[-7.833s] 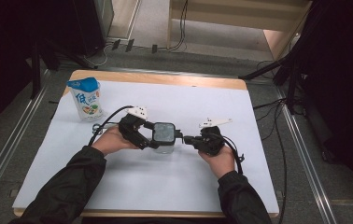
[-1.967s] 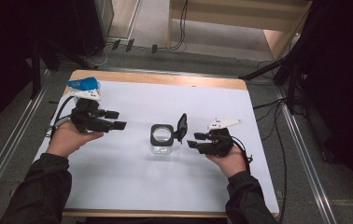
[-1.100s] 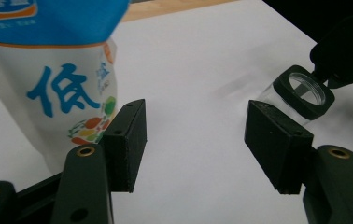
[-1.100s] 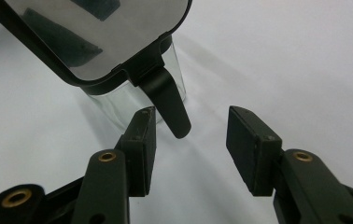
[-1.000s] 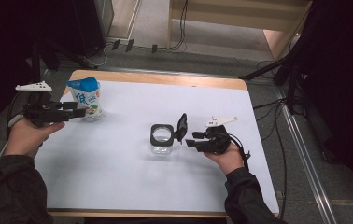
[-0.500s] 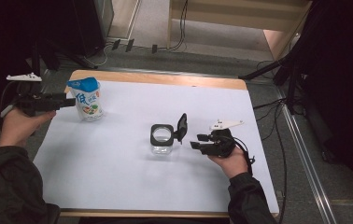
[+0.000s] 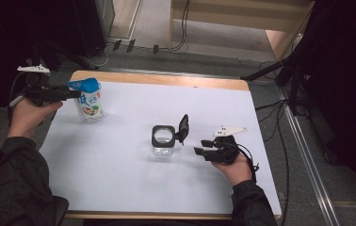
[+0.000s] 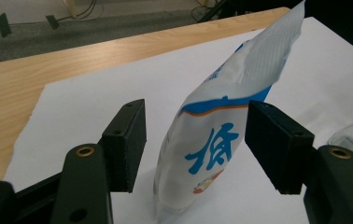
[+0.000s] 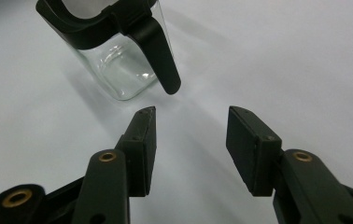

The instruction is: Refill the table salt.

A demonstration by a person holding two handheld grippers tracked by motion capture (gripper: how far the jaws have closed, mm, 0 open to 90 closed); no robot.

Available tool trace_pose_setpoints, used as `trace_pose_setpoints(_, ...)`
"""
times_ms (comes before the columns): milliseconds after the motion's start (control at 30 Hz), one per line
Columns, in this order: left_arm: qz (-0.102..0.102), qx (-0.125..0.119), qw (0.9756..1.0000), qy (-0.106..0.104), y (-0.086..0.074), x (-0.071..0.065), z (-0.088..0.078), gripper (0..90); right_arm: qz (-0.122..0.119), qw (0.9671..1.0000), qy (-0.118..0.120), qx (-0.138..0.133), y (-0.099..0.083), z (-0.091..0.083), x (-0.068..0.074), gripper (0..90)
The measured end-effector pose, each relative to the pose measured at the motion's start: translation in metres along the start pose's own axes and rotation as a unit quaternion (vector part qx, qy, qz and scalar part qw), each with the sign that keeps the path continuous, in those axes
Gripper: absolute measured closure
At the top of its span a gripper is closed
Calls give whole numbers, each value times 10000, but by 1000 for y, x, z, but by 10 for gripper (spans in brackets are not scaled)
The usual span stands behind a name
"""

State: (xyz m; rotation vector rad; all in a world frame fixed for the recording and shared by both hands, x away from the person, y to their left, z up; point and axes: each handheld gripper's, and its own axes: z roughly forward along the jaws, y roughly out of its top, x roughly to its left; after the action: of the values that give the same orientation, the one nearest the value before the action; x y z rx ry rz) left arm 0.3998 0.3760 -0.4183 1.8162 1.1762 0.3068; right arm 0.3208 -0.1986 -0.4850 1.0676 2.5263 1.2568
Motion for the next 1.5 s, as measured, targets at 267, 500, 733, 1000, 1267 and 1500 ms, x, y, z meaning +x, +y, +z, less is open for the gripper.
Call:
trace_pose_setpoints(267,174,19,9998,104,5,-5,13,565,4,10000,-14,7,-1,0,3,546)
trace_pose_setpoints(500,216,-49,9996,163,3,-7,12,704,-54,10000,24,37,-1,2,7,546)
trace_pose_setpoints(733,-51,-85,9999,-93,1,-8,7,793,-74,10000,59,28,0,4,7,546)
trace_pose_setpoints(1000,58,-31,10000,-54,-1,-14,6,848,-104,9999,91,48,1,7,7,546)
trace_pose_setpoints(1267,-14,-136,9998,168,-1,-8,11,790,-99,9999,93,104,1,10,7,546)
trace_pose_setpoints(1500,-114,-111,9999,24,-1,-8,11,872,-132,9998,101,119,1,11,9,546)
